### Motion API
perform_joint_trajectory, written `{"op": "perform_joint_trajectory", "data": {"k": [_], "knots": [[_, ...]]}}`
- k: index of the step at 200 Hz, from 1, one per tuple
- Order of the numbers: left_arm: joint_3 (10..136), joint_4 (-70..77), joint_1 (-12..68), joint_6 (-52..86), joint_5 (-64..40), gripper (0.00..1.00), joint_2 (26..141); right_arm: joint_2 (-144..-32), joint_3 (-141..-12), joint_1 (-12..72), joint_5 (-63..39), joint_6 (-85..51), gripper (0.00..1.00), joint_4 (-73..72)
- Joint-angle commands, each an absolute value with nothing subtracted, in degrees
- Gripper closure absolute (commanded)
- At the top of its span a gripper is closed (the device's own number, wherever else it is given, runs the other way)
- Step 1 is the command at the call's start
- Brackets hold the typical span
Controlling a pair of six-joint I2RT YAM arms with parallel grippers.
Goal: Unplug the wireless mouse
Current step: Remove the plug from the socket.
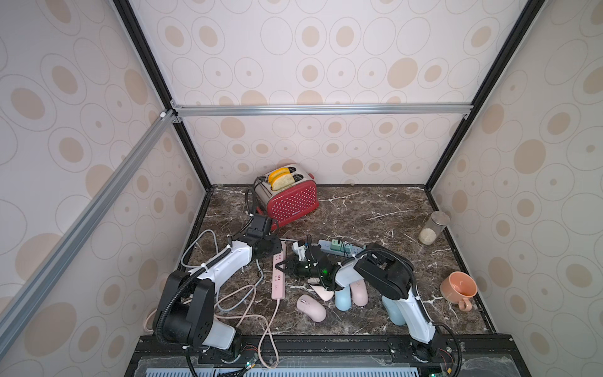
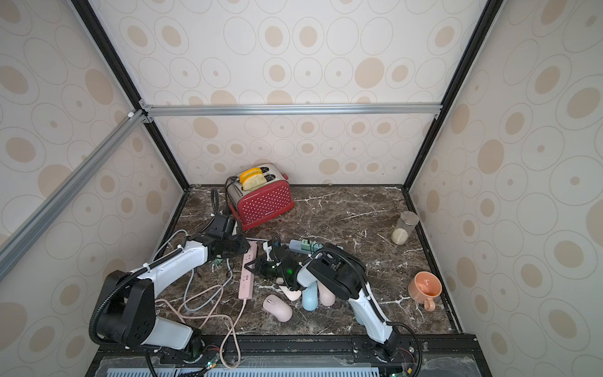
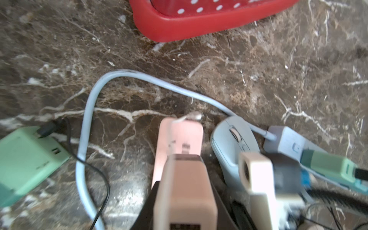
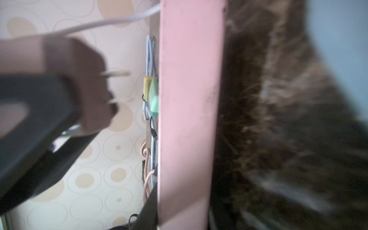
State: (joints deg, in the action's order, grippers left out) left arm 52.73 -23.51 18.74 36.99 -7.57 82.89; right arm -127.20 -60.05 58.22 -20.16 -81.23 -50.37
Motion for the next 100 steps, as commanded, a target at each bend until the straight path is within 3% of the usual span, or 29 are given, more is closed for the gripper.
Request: {"op": "perform_joint_trajectory", "data": {"k": [1, 24, 58, 100], "knots": [[55.90, -32.87, 19.25, 33.62, -5.00, 1.00, 80.61, -129.38, -58.39, 56.76, -12.04, -78.40, 1.00, -39.74], [54.42, -30.64, 19.31, 34.78, -4.71, 1.00, 78.72, -129.48, -58.76, 56.76, -12.08, -78.25, 1.00, -39.51], [54.86, -29.47, 17.97, 37.61, 4.65, 1.00, 76.25, -128.36, -59.83, 56.60, -12.12, -76.27, 1.00, -36.08], [58.42, -27.20, 16.04, 38.74, 13.17, 1.00, 82.74, -127.44, -60.43, 56.61, -12.74, -74.72, 0.78, -34.45]]}}
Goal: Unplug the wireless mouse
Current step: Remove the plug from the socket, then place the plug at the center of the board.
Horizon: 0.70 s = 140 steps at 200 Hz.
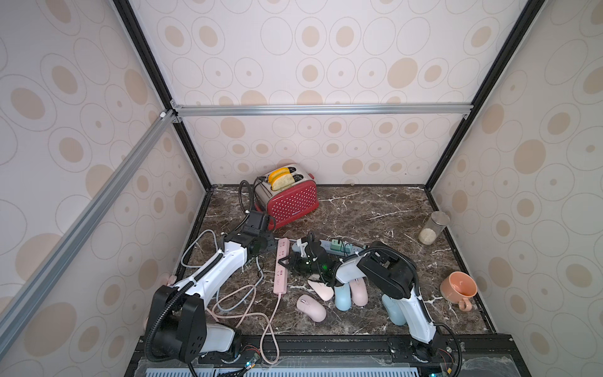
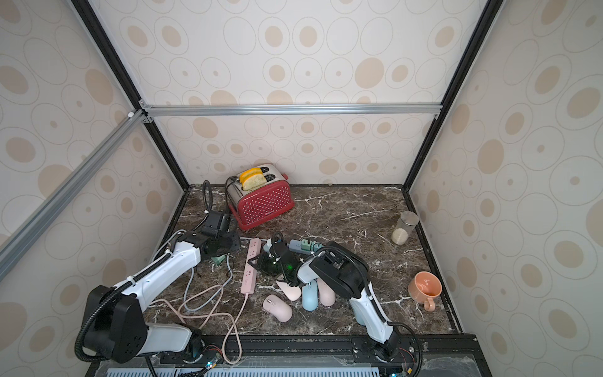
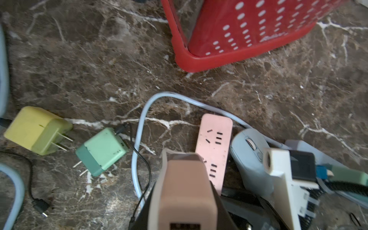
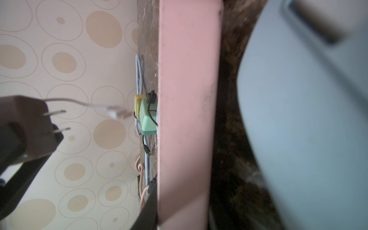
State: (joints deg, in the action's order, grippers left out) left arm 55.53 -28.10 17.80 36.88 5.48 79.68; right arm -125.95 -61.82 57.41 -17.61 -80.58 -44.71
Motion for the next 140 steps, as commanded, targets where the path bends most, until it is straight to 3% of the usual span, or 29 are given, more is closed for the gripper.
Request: {"op": "perform_joint_trajectory", "data": {"k": [1, 47, 71, 81, 97, 116, 137, 140], "knots": [[58.44, -27.13, 15.93, 38.84, 13.35, 1.00, 82.86, -127.44, -60.45, 56.61, -12.74, -74.63, 0.78, -34.45], [61.10, -25.57, 11.55, 41.04, 17.04, 1.00, 91.29, -127.97, -60.82, 56.55, -13.98, -74.11, 0.78, -35.81], [60.55, -23.09, 8.01, 44.09, 12.68, 1.00, 93.49, -128.24, -61.17, 56.50, -14.58, -73.92, 0.81, -35.96], [60.62, -22.15, 6.87, 44.52, 10.28, 0.72, 94.61, -128.30, -61.29, 56.50, -14.67, -73.92, 0.81, -36.02], [61.17, -21.51, 6.08, 44.87, 7.68, 0.48, 95.47, -128.41, -61.52, 56.45, -14.83, -73.96, 0.81, -35.78], [61.05, -20.98, 5.86, 45.26, 6.68, 0.30, 94.13, -128.45, -62.26, 56.38, -15.02, -73.66, 0.81, -34.22], [60.47, -20.41, 5.78, 46.02, 4.98, 0.20, 90.90, -128.41, -63.41, 56.39, -15.08, -73.30, 0.76, -30.95], [60.35, -20.32, 5.80, 46.06, 4.62, 0.12, 90.22, -128.33, -63.46, 56.38, -14.99, -73.31, 0.74, -30.49]]}}
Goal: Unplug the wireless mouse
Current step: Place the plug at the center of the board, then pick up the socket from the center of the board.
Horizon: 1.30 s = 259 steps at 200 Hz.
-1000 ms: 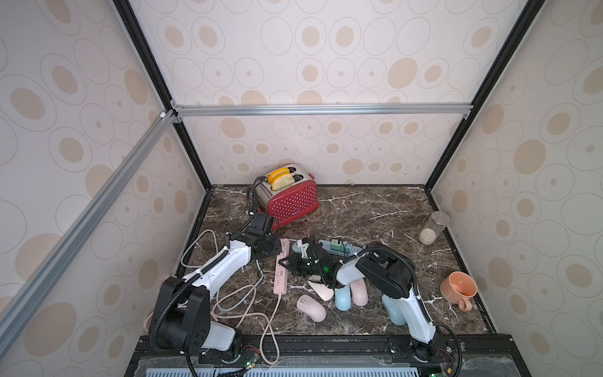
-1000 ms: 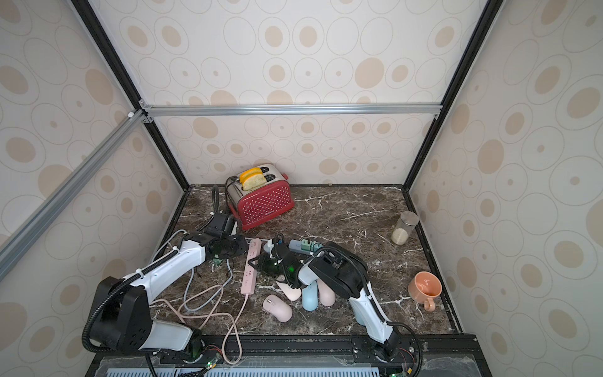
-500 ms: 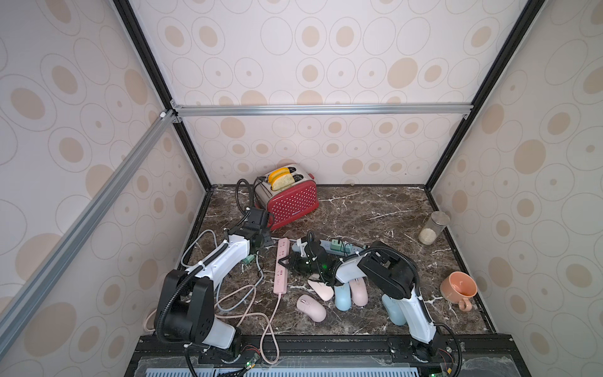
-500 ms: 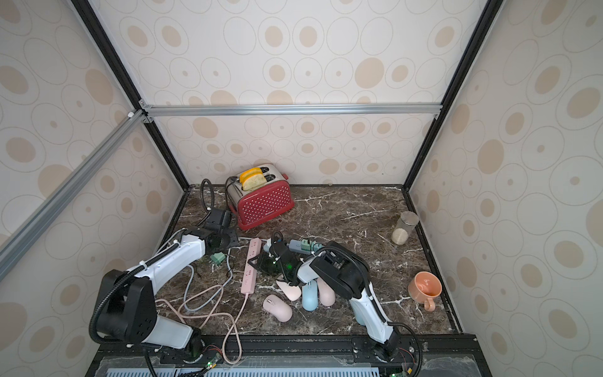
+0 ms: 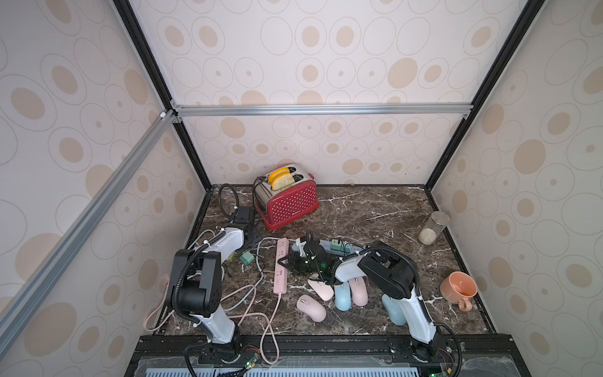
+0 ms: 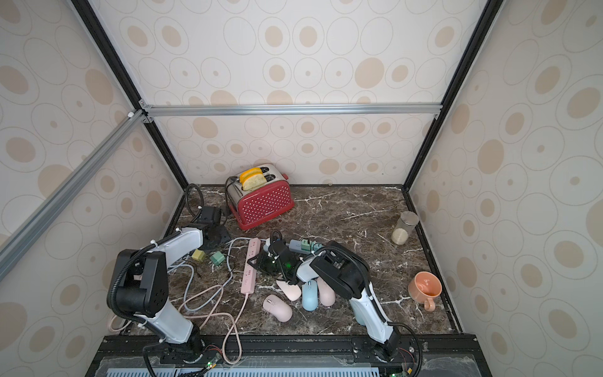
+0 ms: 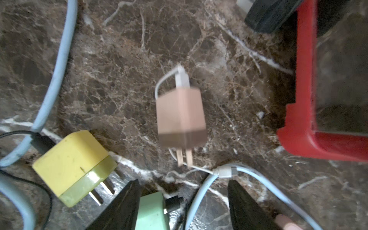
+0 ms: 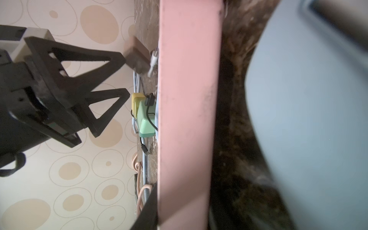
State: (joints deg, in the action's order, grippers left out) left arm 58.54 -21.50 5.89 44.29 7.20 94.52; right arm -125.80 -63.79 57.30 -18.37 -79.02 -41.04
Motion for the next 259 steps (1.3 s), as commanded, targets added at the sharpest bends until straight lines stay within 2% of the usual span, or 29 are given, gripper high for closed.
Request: {"op": "perform_joint_trajectory", "data": {"k": [1, 7, 24, 49, 86, 158, 184, 210, 259], "knots": [[60.32, -20.27, 5.80, 46.06, 4.55, 0.09, 89.89, -128.28, -63.50, 56.40, -14.97, -73.31, 0.73, -30.36], [59.89, -19.86, 5.80, 46.28, 3.73, 0.02, 88.53, -128.11, -63.47, 56.40, -14.70, -73.30, 0.68, -29.51], [57.40, -17.72, 5.84, 47.38, 0.79, 0.01, 83.85, -127.29, -63.02, 56.39, -13.83, -73.13, 0.55, -27.82], [52.90, -14.91, 6.34, 49.23, -3.60, 0.01, 77.01, -125.03, -62.97, 56.39, -12.35, -71.36, 0.43, -24.07], [47.48, -14.45, 8.96, 49.20, -5.65, 0.01, 68.88, -121.45, -62.78, 56.71, -10.16, -66.84, 0.30, -20.36], [42.37, -16.50, 13.26, 47.40, -7.54, 0.01, 59.76, -112.61, -59.85, 58.23, -8.66, -55.68, 0.26, -19.94], [41.37, -20.25, 19.77, 44.66, -2.35, 0.01, 59.47, -106.34, -57.41, 58.86, -7.27, -50.33, 0.26, -17.74], [41.04, -22.84, 27.21, 42.91, 5.20, 0.01, 63.50, -99.86, -53.02, 58.92, -4.49, -47.67, 0.27, -15.09], [44.20, -26.21, 32.70, 39.61, 9.97, 0.08, 79.22, -87.70, -45.67, 58.72, 1.49, -43.93, 0.26, -7.14]]}}
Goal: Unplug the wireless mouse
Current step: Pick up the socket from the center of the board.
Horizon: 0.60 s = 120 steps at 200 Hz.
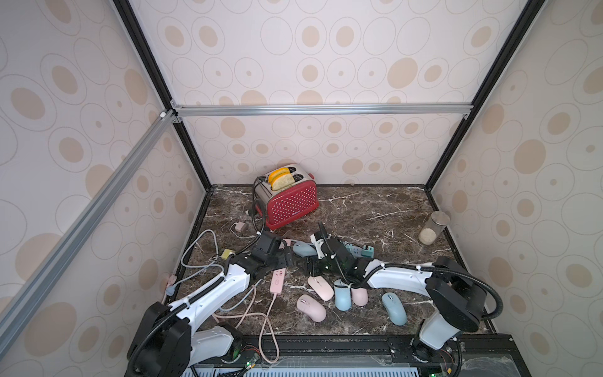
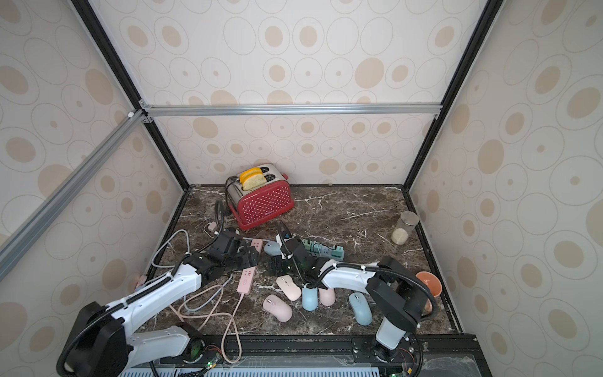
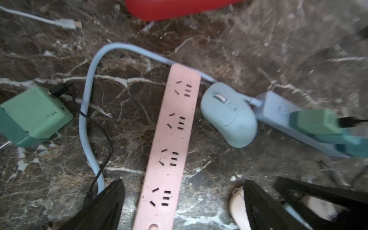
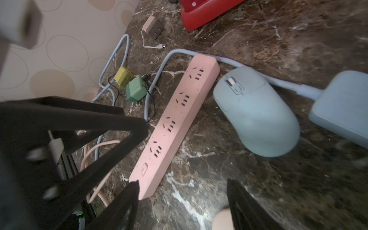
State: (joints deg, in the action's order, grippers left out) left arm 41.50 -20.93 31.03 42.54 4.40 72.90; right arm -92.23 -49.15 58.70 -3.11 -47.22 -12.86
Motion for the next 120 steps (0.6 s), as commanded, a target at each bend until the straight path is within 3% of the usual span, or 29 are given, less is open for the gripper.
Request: {"op": "perform_joint_trajectory", "data": {"k": [1, 40, 64, 94, 120], "knots": [[44.34, -26.33, 32.79, 39.54, 10.13, 0.08, 79.51, -87.49, -45.51, 58.71, 1.62, -43.94, 0.26, -7.09], [46.39, -26.20, 33.84, 37.93, 13.40, 0.08, 87.22, -79.95, -39.86, 56.42, 2.47, -44.38, 0.26, -6.70], [48.14, -25.49, 34.10, 36.57, 12.26, 0.19, 91.81, -76.92, -37.66, 54.95, 2.81, -44.65, 0.26, -6.31], [50.81, -27.47, 34.04, 35.58, 14.51, 0.21, 95.88, -74.04, -35.83, 53.97, 2.96, -44.63, 0.26, -6.15], [52.87, -29.24, 34.04, 33.97, 16.63, 0.32, 97.29, -72.45, -34.75, 53.23, 3.08, -44.66, 0.26, -6.06]]}}
